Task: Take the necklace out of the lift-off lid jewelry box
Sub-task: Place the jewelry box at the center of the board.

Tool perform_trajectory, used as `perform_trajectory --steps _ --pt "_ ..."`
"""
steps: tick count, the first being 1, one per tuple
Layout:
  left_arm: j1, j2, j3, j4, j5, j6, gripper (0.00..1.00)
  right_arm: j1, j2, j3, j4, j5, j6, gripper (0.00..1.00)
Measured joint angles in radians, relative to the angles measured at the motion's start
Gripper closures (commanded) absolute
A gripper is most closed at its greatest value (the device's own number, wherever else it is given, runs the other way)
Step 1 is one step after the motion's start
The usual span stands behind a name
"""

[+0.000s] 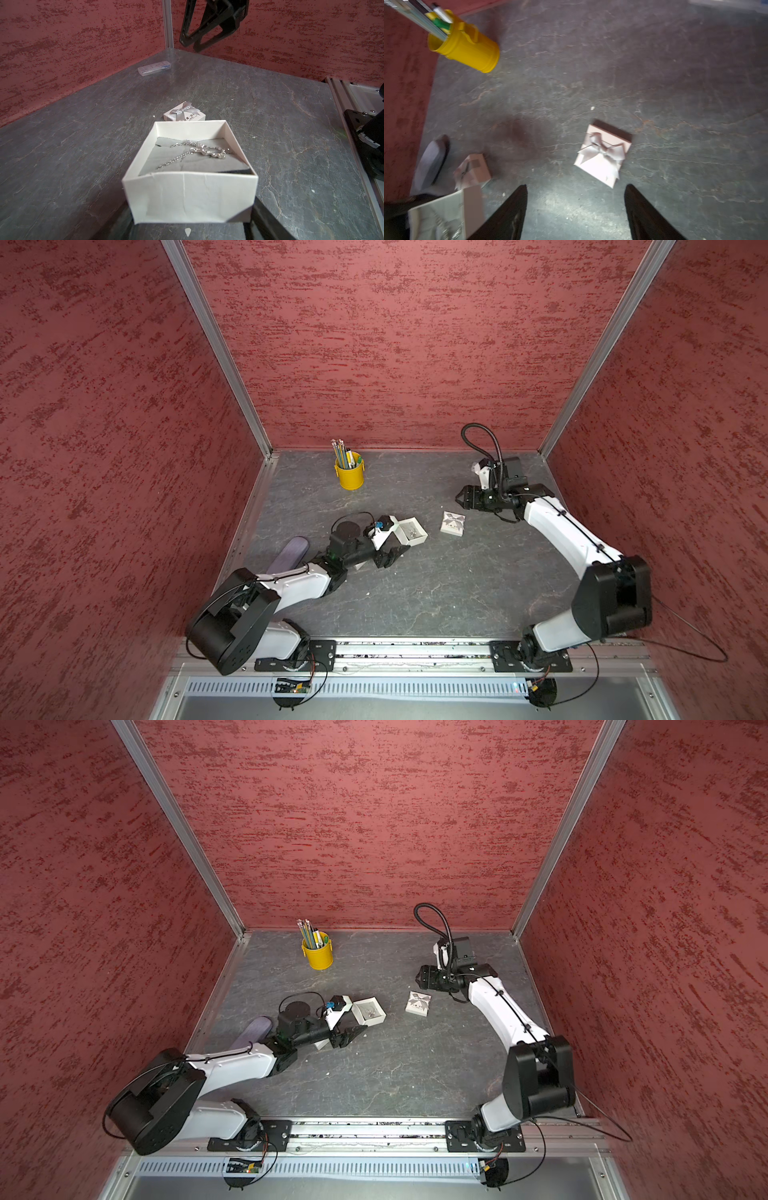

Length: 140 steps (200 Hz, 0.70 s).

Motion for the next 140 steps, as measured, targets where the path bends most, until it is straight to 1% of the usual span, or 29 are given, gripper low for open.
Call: perform_trajectory --steps 17,39,54,68,96,140 --pt "-0.004 0.01 0.021 -0.002 0.003 0.007 0.36 0.086 -0.021 0.028 -0.023 -0.013 -0.001 0.3" --pt "-0.012 0.013 0.034 -0.01 0.003 0.012 0.36 0.19 -0.014 0.049 -0.054 -0.031 -0.003 0.32" --pt "-0.019 0.013 0.038 -0.019 0.003 0.017 0.36 0.237 0.0 0.051 -0.076 -0.044 -0.006 0.35" --pt "-0.025 0.013 0.039 -0.031 0.002 0.026 0.36 0.256 0.015 0.05 -0.096 -0.05 -0.008 0.37" --pt "-0.031 0.005 0.039 -0.055 -0.006 0.034 0.36 0.267 0.036 0.05 -0.113 -0.053 -0.011 0.47" --pt "-0.039 -0.025 0.039 -0.081 -0.017 0.048 0.36 0.285 0.059 0.05 -0.117 -0.054 -0.012 0.54"
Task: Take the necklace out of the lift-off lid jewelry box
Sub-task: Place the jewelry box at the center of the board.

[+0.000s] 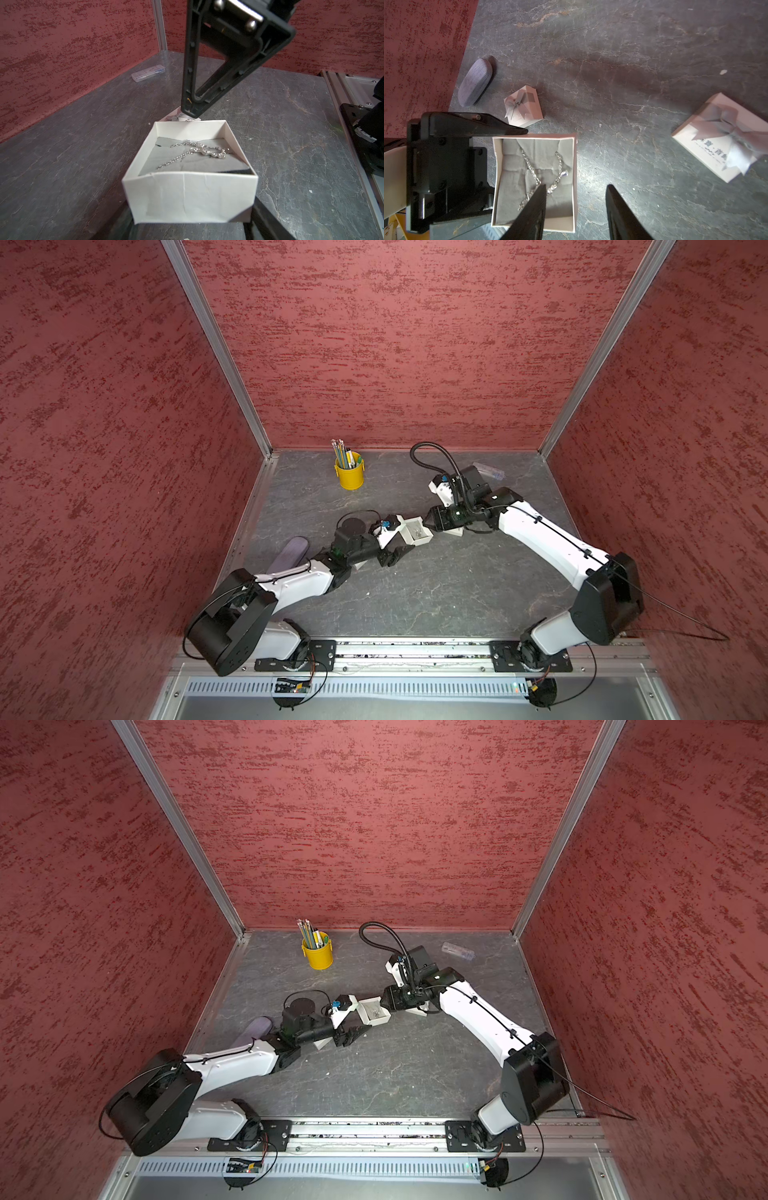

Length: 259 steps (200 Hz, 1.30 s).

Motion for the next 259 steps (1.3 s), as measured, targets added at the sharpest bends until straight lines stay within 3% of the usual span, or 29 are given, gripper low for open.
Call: perform_trajectory --steps 24,68,91,121,133,136,140,205,259 --pt "-0.003 -0.007 0.0 -0.003 -0.006 0.003 0.36 0.015 0.023 0.0 0.0 0.0 0.001 0.61" --pt "-0.006 -0.007 0.0 -0.023 -0.014 0.007 0.36 0.034 0.067 0.0 0.0 0.0 0.001 0.83" --pt "-0.006 -0.008 0.0 -0.026 -0.016 0.008 0.36 0.037 0.074 0.0 -0.002 0.005 0.006 1.0" --pt "-0.01 -0.015 -0.006 -0.026 -0.026 0.007 0.29 0.037 0.074 0.0 -0.002 0.003 0.012 1.0" --pt "-0.014 -0.02 -0.009 -0.024 -0.038 0.007 0.18 0.037 0.074 0.0 0.002 0.006 0.019 1.0" --pt "-0.016 -0.021 -0.01 -0.024 -0.042 0.004 0.06 0.037 0.074 -0.002 0.005 0.008 0.021 1.0" --pt "-0.018 -0.023 -0.011 -0.023 -0.052 0.006 0.0 0.037 0.073 -0.005 0.011 0.012 0.027 1.0" --pt "-0.084 -0.113 -0.122 -0.012 -0.219 -0.065 0.0 0.056 0.044 -0.173 0.117 0.252 0.146 1.0" --pt "-0.106 -0.327 -0.124 -0.273 -0.427 -0.293 0.0 0.156 0.045 -0.373 0.261 0.374 0.223 1.0"
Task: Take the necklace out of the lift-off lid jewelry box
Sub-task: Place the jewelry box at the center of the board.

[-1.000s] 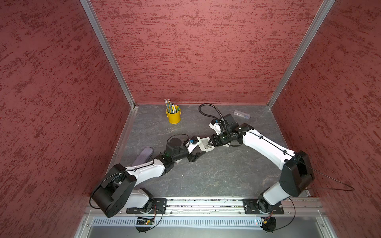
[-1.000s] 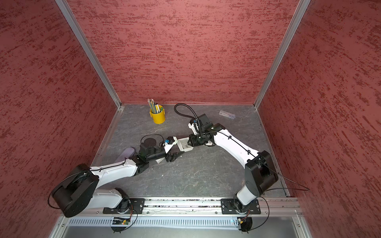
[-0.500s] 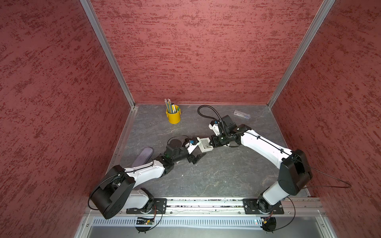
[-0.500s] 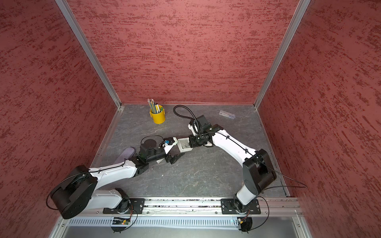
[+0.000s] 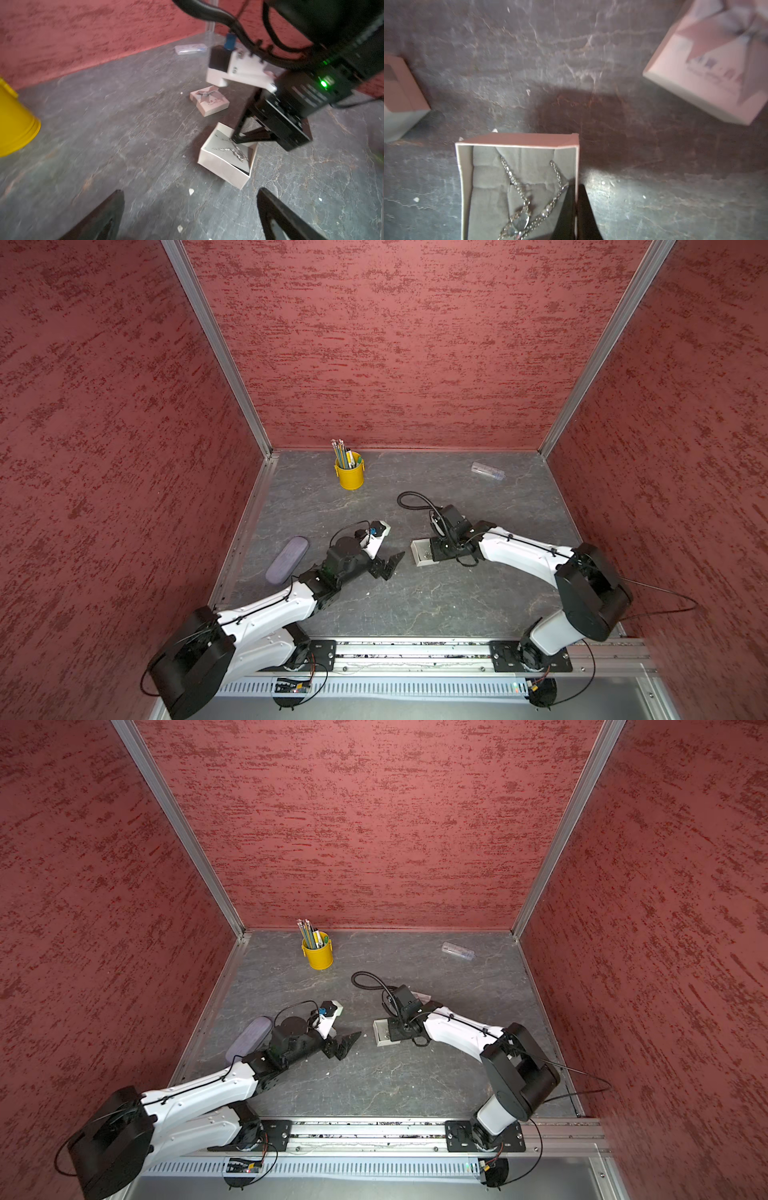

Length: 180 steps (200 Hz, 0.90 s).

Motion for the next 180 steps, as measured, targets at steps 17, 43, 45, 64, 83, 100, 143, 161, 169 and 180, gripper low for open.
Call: perform_trajectory --steps 17,43,45,64,83,100,143,161,169,180 --pt "0.0 -0.081 0.0 -0.093 -0.058 -0.094 0.0 0.03 0.014 -0.029 0.034 0.013 0.022 1.0" --pt "0.0 -0.197 -0.011 -0.194 -0.107 -0.217 0.0 0.058 0.026 -0.038 0.079 0.025 0.044 0.87" --pt "0.0 -0.204 -0.012 -0.201 -0.109 -0.225 0.0 0.059 0.026 -0.038 0.08 0.025 0.044 0.86" --pt "-0.001 -0.253 -0.016 -0.271 -0.127 -0.294 0.0 0.067 0.029 -0.037 0.086 0.03 0.057 0.73" --pt "-0.002 -0.263 -0.014 -0.339 -0.146 -0.355 0.0 0.069 0.028 -0.032 0.082 0.038 0.067 0.65" --pt "-0.002 -0.251 -0.007 -0.392 -0.147 -0.402 0.0 0.07 0.015 -0.027 0.064 0.045 0.068 0.62" --pt "-0.004 -0.133 0.049 -0.44 -0.107 -0.54 0.23 0.072 -0.056 0.051 -0.025 0.053 0.07 0.6" --pt "-0.005 -0.069 0.077 -0.432 -0.077 -0.605 0.3 0.082 -0.074 0.101 -0.045 0.052 0.08 0.58" --pt "-0.005 -0.047 0.083 -0.424 -0.064 -0.634 0.31 0.09 -0.074 0.117 -0.049 0.052 0.086 0.56" --pt "-0.005 -0.014 0.085 -0.404 -0.047 -0.67 0.31 0.107 -0.072 0.133 -0.051 0.051 0.096 0.54"
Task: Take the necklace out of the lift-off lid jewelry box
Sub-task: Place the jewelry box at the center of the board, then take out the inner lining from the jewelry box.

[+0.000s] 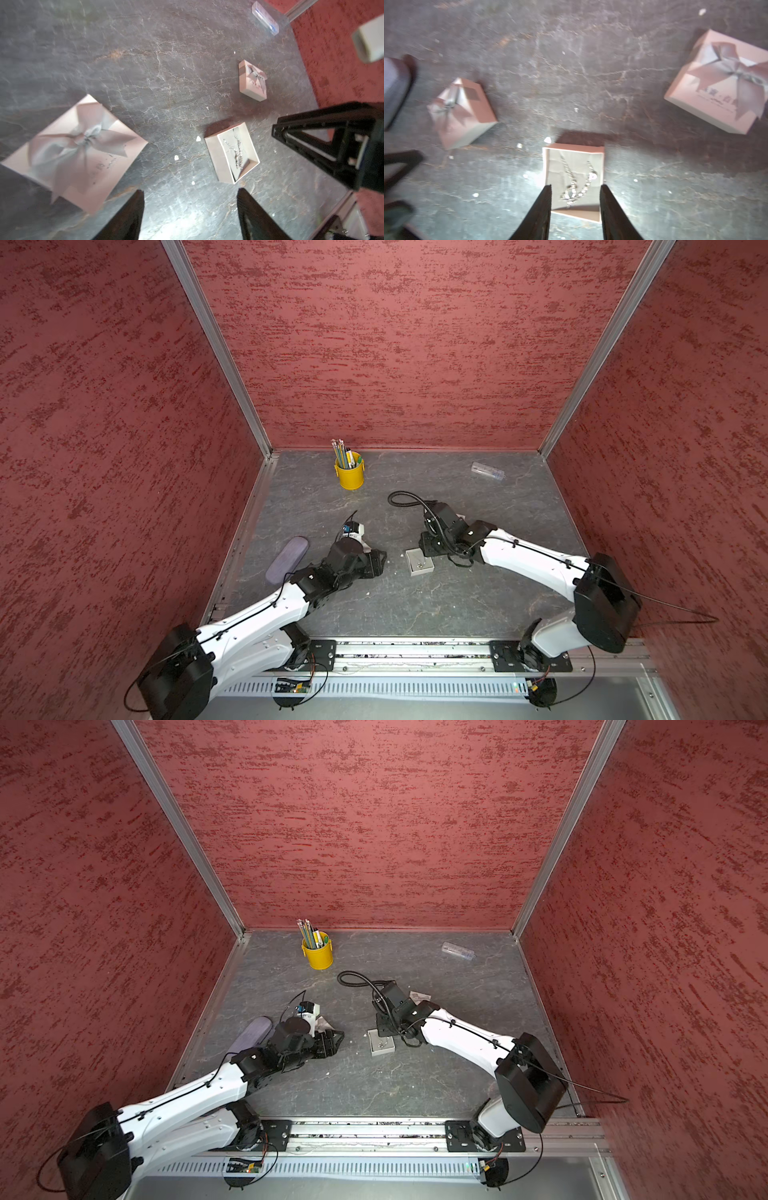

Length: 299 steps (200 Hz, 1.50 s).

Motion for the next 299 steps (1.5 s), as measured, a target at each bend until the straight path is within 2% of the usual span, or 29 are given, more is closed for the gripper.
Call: perform_trajectory --steps 34,99,192,231,299 --pt "-0.011 0.108 0.003 0.064 0.042 -0.087 0.31 0.037 0.049 0.003 -0.013 0.0 0.027 0.51" --pt "-0.027 0.217 0.028 0.148 0.091 -0.122 0.31 0.043 0.124 0.003 -0.039 0.021 0.05 0.49" --pt "-0.029 0.231 0.028 0.177 0.105 -0.123 0.31 0.043 0.186 0.002 -0.034 0.022 0.049 0.46" --pt "-0.029 0.24 0.028 0.19 0.109 -0.124 0.31 0.052 0.218 0.003 -0.028 0.027 0.045 0.4" --pt "-0.029 0.273 0.028 0.198 0.121 -0.124 0.31 0.064 0.262 0.032 -0.04 0.056 0.037 0.37"
